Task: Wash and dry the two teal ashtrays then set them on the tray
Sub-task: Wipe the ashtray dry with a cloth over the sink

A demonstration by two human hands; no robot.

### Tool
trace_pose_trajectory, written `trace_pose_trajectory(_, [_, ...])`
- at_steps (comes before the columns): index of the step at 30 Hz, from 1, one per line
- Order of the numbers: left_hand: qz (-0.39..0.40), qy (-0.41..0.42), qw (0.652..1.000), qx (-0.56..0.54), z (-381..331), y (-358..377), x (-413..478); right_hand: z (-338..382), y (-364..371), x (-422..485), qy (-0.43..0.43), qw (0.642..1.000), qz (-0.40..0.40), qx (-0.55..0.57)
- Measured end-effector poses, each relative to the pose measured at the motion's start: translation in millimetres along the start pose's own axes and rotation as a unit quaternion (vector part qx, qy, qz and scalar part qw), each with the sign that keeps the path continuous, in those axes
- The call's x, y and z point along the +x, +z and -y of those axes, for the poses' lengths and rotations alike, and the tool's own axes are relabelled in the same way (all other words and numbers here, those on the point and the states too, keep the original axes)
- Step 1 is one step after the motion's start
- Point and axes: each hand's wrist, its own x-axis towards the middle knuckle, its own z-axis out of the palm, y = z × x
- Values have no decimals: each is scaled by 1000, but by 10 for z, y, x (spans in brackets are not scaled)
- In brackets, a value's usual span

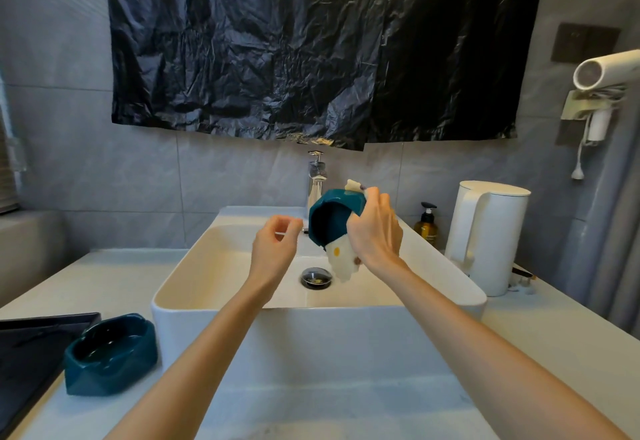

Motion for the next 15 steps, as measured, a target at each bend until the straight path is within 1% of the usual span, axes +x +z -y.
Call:
trace_pose_trajectory(1, [40, -55, 997, -37, -55, 20, -9, -6, 14, -15, -10, 1000, -18, -4])
trace_pose_trajectory(2, [84, -124, 984, -101, -114, 37, -17, -12, 29, -29, -18, 999, -33, -9])
trace_pose_trajectory(3, [123, -191, 955, -189, -168, 51, -18, -16, 38, -46, -24, 999, -45, -13])
trace_pose_trajectory(5, [167, -289, 874, -354, -239, 69, 3, -17, 53, -78, -23, 998, -59, -14])
trace_pose_trajectory(6, [173, -316, 838, -409, -266, 78, 14, -16, 56, -92, -23, 998, -63, -10])
trace_pose_trajectory(7, [174, -329, 816, -443, -296, 94, 22, -16, 58, -105, -27, 997, -67, -6])
trace_pose_trajectory(9, [164, -342, 794, -475, -367, 137, 50, -14, 63, -128, -45, 996, -74, -4])
trace_pose_trajectory(12, [104, -369, 758, -528, -486, 194, 100, -19, 99, -181, -88, 993, -77, -27])
trace_pose_trajectory(13, [88, -374, 754, -532, -517, 199, 112, -24, 119, -209, -104, 991, -74, -32])
trace_pose_trajectory(15, [69, -372, 767, -518, -558, 193, 113, -35, 141, -263, -135, 988, -66, -29])
